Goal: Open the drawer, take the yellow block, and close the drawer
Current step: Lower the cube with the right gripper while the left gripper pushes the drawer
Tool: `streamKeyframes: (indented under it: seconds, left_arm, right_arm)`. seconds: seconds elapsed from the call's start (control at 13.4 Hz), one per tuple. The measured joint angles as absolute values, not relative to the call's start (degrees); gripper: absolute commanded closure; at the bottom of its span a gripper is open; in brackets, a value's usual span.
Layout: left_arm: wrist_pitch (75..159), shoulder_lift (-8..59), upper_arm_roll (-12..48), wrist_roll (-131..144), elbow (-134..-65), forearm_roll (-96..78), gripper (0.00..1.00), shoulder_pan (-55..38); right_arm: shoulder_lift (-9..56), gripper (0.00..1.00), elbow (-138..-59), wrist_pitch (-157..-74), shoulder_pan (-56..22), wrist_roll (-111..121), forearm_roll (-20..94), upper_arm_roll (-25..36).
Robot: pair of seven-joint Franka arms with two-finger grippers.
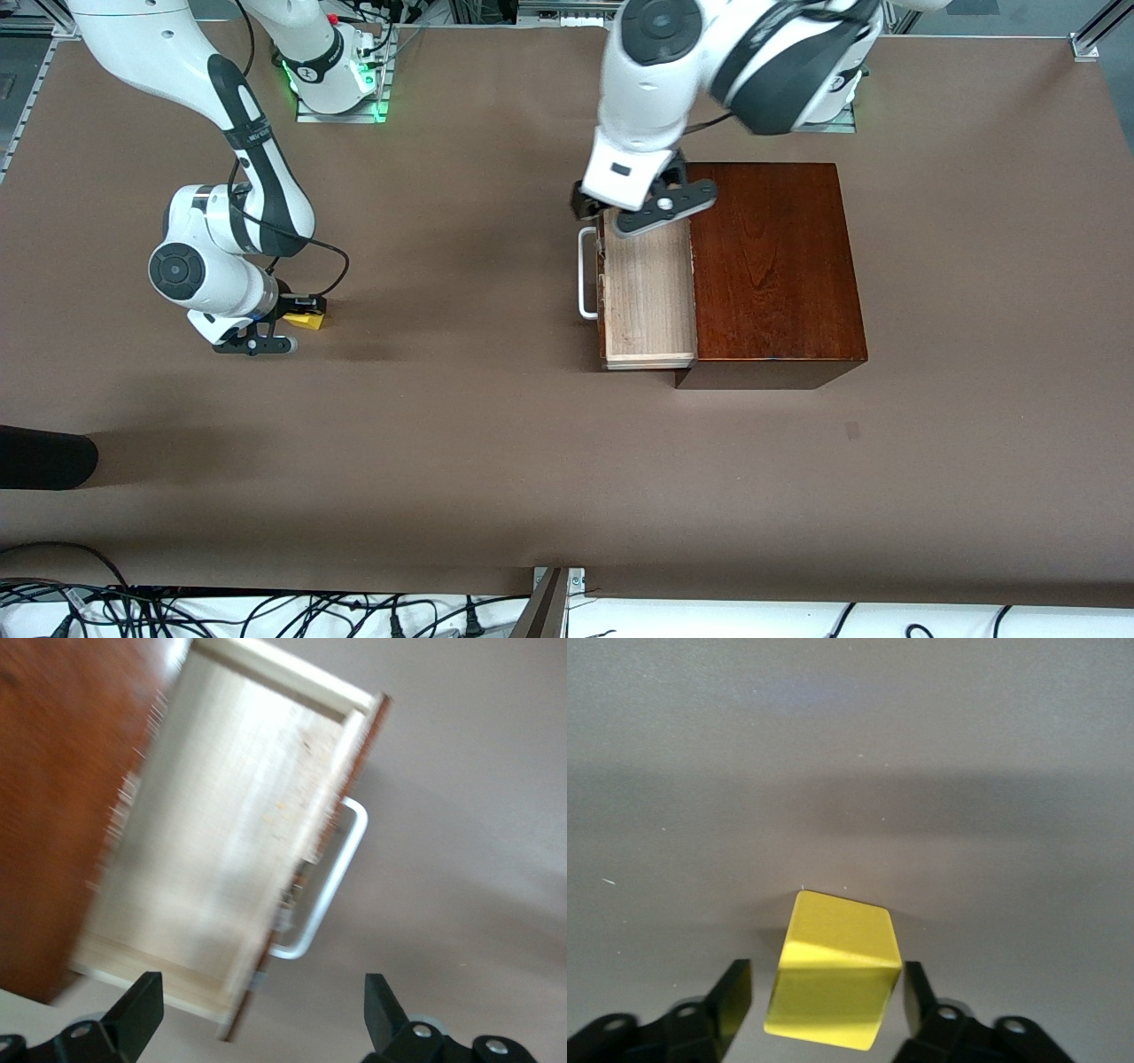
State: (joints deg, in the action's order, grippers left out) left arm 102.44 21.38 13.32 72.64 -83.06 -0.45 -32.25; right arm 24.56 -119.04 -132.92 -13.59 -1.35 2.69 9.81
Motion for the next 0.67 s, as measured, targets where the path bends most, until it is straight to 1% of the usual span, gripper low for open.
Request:
streamKeyframes:
  seconds: [0.22, 0.37, 0.45, 0.52, 0.6, 0.67]
  left_arm:
    - [107.3, 26.3, 13.3, 83.6, -81.8, -0.5, 0.0, -35.7]
    - [108.2, 30.1, 13.3, 90.2, -79.6, -0.5, 0.0, -37.0]
    - [108.4, 32.1, 13.3, 93.3, -78.0, -0.5, 0.15, -37.5]
    - [108.4, 33.9, 13.3, 96.1, -76.5, -0.5, 0.39, -37.8]
    - [108.7, 35.3, 13.3, 98.5, -75.5, -0.5, 0.58, -38.1]
    - [109.3, 36.4, 13.3, 100.0, -74.9, -0.5, 0.81, -38.3]
  right_arm:
    - [24.4, 0.0, -117.7, -132.5, -13.6, -1.3, 2.7, 9.1]
    - [23.7, 0.0, -115.2, -129.9, -13.6, -1.3, 2.8, 8.5]
    - [23.0, 0.0, -113.3, -127.5, -13.6, -1.3, 2.8, 8.4]
    - [22.3, 0.0, -111.0, -124.2, -13.6, -1.3, 2.8, 8.4]
    - [21.5, 0.0, -108.1, -120.5, -13.6, -1.3, 2.9, 8.4]
    - [20.9, 0.0, -105.0, -117.1, -13.6, -1.3, 2.9, 8.5]
